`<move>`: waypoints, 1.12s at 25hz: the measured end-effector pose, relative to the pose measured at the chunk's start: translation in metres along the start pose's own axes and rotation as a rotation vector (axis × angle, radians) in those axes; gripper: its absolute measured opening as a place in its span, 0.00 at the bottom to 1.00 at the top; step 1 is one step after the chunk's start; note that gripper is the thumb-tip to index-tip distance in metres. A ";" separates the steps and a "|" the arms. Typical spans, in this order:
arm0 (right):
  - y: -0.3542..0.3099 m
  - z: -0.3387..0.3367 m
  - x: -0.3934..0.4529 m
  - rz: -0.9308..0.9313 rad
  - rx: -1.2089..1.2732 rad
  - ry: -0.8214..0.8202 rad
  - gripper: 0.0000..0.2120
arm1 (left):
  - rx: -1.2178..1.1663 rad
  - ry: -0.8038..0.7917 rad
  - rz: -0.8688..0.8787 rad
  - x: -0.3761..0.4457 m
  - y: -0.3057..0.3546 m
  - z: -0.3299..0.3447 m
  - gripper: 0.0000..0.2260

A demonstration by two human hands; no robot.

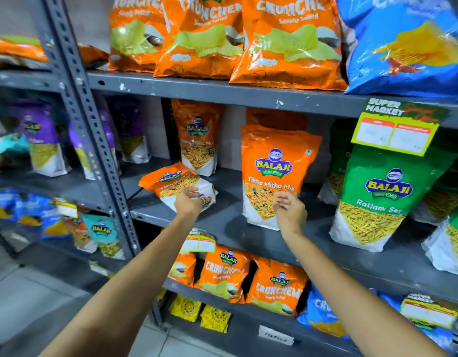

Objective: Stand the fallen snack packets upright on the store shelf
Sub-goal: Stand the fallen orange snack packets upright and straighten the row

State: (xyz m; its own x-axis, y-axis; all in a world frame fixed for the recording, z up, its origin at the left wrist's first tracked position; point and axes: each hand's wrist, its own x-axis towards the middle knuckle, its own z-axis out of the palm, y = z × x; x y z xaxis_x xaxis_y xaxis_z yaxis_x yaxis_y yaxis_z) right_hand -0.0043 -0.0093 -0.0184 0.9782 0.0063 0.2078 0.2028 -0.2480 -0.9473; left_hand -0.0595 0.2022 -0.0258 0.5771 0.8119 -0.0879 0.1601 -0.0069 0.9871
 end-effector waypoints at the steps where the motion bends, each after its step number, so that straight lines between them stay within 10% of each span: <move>1: -0.001 0.009 -0.003 -0.007 0.005 -0.022 0.08 | 0.003 0.014 -0.003 0.002 -0.003 -0.011 0.17; 10: -0.013 0.119 0.011 -0.030 -0.002 -0.160 0.10 | 0.028 0.051 -0.173 0.075 -0.026 -0.067 0.14; 17: 0.002 0.209 0.061 0.165 -0.160 -0.283 0.21 | -0.115 -0.317 -0.630 0.137 -0.032 -0.067 0.33; 28: 0.017 0.248 0.090 0.467 -0.229 -0.417 0.29 | -0.053 -0.506 -0.754 0.162 -0.044 -0.057 0.39</move>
State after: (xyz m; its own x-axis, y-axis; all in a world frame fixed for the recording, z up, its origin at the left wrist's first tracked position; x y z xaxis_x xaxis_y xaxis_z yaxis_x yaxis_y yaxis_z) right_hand 0.0983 0.2270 -0.0764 0.9058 0.2116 -0.3670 -0.2161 -0.5145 -0.8298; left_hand -0.0187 0.3678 -0.0755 0.6191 0.2364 -0.7489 0.6082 0.4591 0.6476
